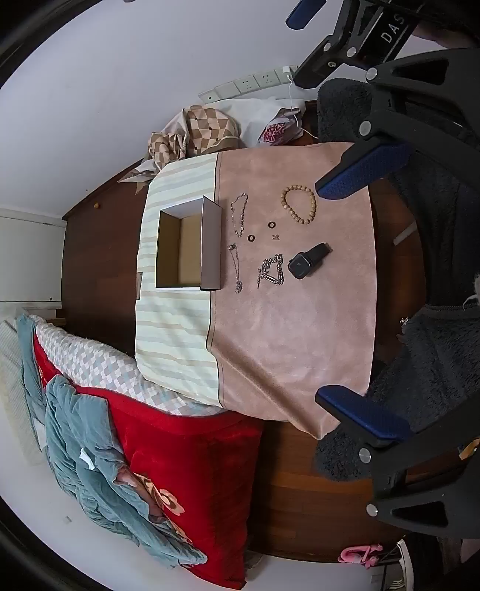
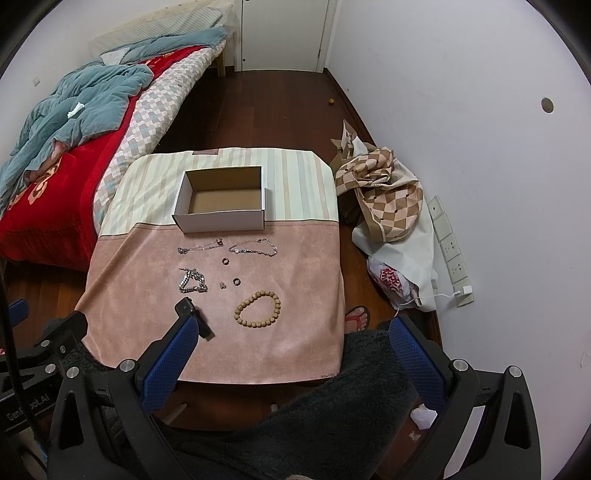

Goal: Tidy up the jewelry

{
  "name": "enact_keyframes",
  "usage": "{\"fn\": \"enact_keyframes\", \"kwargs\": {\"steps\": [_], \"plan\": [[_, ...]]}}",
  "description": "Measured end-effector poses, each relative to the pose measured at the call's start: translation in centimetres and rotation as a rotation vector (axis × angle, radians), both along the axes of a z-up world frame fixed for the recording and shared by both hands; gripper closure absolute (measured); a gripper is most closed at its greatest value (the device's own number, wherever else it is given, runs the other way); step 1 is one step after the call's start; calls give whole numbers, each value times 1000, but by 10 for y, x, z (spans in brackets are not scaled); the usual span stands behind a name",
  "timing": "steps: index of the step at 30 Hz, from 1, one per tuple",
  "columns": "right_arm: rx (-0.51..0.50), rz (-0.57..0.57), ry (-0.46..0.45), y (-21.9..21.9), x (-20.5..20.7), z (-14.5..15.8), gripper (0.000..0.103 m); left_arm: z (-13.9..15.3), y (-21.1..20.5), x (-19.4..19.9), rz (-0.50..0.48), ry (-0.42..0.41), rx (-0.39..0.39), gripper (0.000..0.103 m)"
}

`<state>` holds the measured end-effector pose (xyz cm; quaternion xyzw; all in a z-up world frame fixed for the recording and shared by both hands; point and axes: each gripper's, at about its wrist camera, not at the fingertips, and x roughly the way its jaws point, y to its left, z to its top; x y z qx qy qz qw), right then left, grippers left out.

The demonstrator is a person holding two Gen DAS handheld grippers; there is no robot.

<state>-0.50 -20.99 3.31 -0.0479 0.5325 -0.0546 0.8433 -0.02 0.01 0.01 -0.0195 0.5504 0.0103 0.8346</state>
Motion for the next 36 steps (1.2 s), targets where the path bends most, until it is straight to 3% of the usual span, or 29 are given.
{"fn": "enact_keyframes", "kwargs": {"steps": [15, 20, 25, 29, 33, 36], "plan": [[10, -4, -4, -2, 0, 1, 0, -2, 1, 1, -1, -8, 7, 0], [31, -35, -12, -15, 14, -17, 0, -27, -2, 25, 30, 12, 54, 0], [7, -77, 39, -36, 47, -73, 0, -83, -5, 55, 41, 53, 120, 0], [7, -85, 155, -46, 79, -146, 2, -137, -10, 74, 46, 135, 188, 0], [44, -87, 256, -52, 97, -213, 19, -176, -14, 80, 47, 241, 167, 0], [56, -90, 308, -52, 101, -250, 24, -198, -18, 80, 67, 309, 99, 1]]}}
